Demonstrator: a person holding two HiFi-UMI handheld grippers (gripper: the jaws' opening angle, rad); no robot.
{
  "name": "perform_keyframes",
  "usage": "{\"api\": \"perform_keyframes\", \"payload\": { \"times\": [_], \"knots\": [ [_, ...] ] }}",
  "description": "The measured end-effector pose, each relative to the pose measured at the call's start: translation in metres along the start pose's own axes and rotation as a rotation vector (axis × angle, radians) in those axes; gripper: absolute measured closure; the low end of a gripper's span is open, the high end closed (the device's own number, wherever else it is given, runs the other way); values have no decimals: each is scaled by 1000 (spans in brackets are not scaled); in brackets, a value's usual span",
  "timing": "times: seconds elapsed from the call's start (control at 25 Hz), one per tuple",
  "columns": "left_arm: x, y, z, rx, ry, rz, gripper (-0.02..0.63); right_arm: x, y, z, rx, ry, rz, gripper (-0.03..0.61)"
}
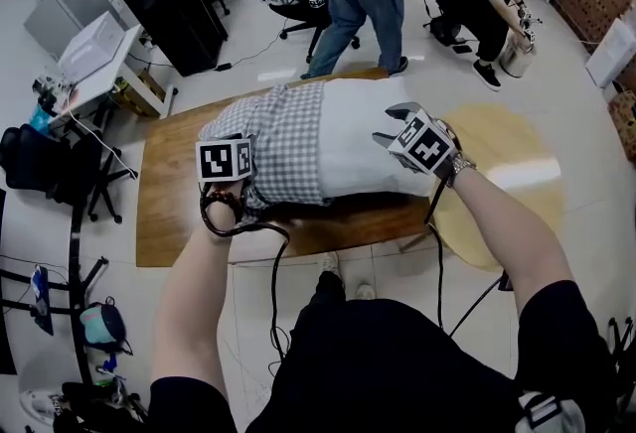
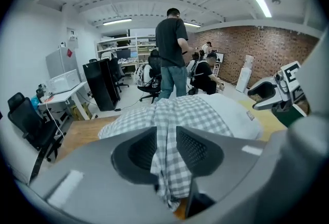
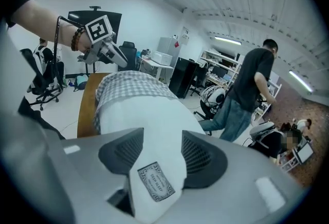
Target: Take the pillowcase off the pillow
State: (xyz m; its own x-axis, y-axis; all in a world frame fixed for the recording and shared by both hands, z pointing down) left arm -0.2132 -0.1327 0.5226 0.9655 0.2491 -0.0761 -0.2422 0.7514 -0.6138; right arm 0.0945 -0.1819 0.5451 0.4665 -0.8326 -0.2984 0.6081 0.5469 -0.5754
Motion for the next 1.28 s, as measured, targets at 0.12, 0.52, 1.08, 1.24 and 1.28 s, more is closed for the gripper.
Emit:
{"api": "perform_keyframes", "payload": {
  "times": [0.12,0.52,1.08,1.24,1.28],
  "knots": [
    [1,-11,-19,-1,-34,30,468,10,-10,-10,2,-14,-10,347],
    [-27,-58,-77,-56,-100,147,411,50,-68,-52,-5,-65,-35,325],
    [-78,-141,-138,-214,-134,323,379,109,-161,-97,-93,-230,-100,299],
    [-98,-169,-147,-275,-132,345,377,123,-190,-100,-134,-279,-141,288],
    [-101,-176,-148,-292,-131,353,374,125,-198,-100,-145,-290,-155,282]
  ]
}}
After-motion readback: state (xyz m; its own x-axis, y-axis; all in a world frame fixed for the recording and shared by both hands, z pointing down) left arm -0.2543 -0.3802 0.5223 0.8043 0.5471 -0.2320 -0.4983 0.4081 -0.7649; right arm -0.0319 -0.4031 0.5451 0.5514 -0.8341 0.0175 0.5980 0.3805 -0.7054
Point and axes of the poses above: the fingertips, and each gripper's own axes: y backward along the fingers, x to its right, z out of its underside, the point moved 6 cm from there along y, backward along the fingers, and after that the axes turned 6 degrees about z, right-handed, at the moved point
